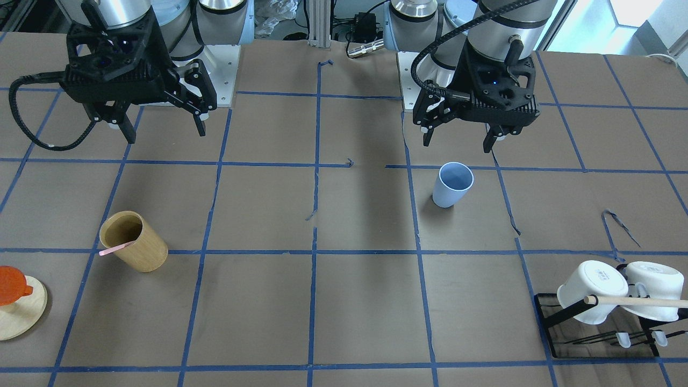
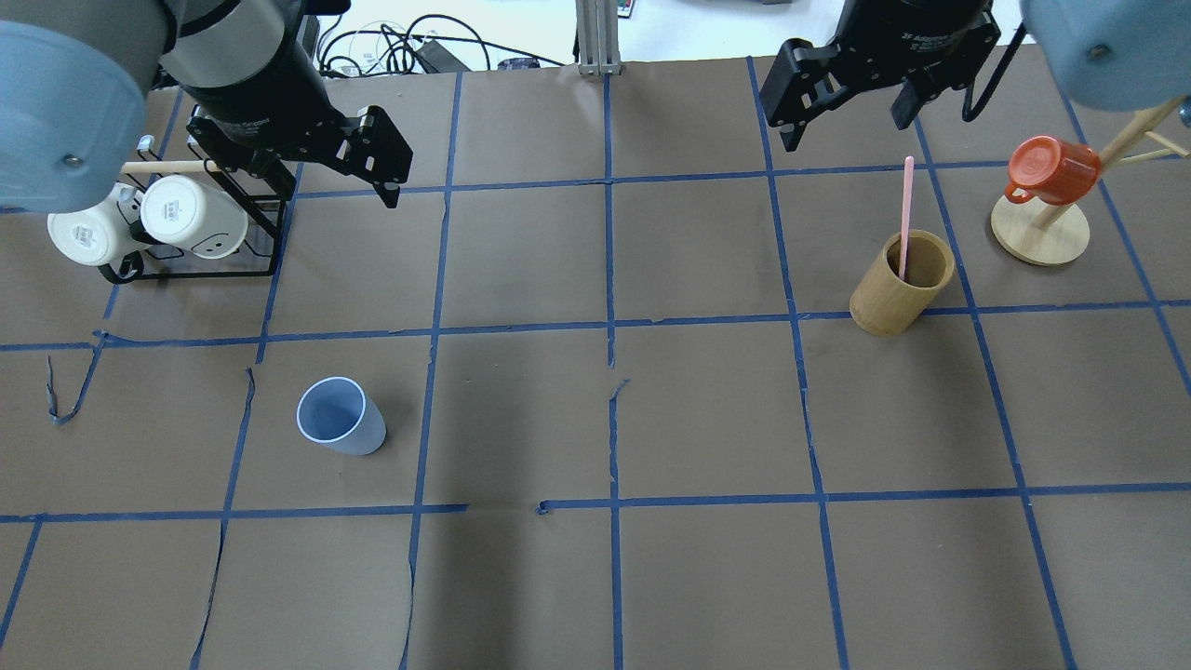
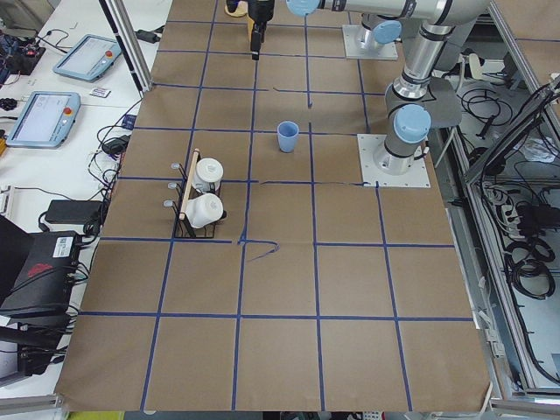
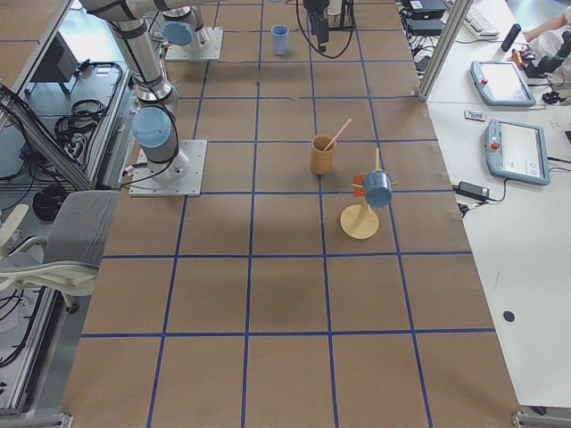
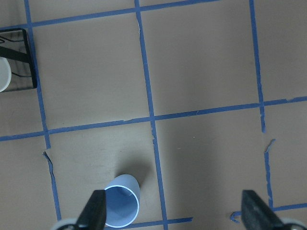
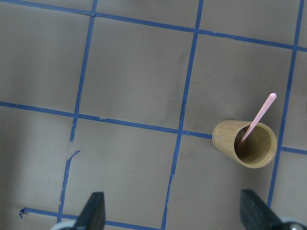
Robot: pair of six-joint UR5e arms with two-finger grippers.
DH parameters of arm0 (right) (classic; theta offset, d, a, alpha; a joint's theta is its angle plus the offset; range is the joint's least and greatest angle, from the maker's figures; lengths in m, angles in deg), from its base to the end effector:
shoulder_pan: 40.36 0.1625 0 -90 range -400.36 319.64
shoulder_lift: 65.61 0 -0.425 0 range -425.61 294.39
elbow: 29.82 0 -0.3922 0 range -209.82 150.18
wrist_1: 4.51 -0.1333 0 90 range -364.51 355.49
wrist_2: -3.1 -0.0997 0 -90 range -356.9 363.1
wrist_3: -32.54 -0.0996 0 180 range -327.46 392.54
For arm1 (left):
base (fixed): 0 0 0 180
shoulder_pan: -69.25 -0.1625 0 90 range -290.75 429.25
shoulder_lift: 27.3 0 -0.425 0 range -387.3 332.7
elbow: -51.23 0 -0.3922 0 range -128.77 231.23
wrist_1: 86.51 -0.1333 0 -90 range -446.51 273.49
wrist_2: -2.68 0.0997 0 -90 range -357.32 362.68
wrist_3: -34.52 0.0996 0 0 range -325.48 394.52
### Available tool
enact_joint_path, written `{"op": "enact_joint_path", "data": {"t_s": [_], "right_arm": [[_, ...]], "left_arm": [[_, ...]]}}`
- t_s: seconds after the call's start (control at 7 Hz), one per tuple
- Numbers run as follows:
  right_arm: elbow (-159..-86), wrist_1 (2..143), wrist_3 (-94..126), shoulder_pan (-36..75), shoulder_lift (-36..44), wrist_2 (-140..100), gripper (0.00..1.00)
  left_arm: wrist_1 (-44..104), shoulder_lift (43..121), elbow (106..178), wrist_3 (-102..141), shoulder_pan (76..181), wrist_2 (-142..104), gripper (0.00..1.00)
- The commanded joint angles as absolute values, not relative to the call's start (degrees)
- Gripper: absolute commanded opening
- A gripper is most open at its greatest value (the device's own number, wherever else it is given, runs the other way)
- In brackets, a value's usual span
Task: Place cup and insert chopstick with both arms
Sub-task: 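Move the left gripper down toward the light blue cup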
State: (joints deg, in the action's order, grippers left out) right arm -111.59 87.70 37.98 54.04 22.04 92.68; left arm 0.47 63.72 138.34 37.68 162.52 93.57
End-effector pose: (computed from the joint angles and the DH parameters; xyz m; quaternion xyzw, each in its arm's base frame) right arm 0.1736 -0.5085 0.5427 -0.0858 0.9938 -0.0706 0.0030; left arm -0.1605 -0.4990 0.5095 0.0557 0.9975 -0.0427 0.0077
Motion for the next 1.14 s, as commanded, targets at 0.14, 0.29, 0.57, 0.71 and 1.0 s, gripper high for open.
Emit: {"op": "enact_joint_path", "data": {"t_s": [0.14,0.29,0.57,0.71,1.0], "right_arm": [[-112.00,87.68,38.52,53.77,21.40,92.05,1.00],[-112.00,87.68,38.60,53.77,21.40,92.05,1.00],[-112.00,87.68,38.69,53.77,21.40,92.05,1.00],[-112.08,87.60,38.69,53.77,21.49,92.05,1.00],[-112.09,88.03,38.78,53.77,21.40,92.05,1.00]], "left_arm": [[0.77,63.31,138.33,37.68,162.50,93.65,1.00],[0.77,63.22,138.33,37.60,162.50,93.56,1.00],[0.94,62.96,138.42,37.60,162.33,93.56,1.00],[1.03,62.70,138.68,37.68,162.15,93.65,1.00],[2.60,61.47,139.47,37.60,161.89,94.08,1.00]]}}
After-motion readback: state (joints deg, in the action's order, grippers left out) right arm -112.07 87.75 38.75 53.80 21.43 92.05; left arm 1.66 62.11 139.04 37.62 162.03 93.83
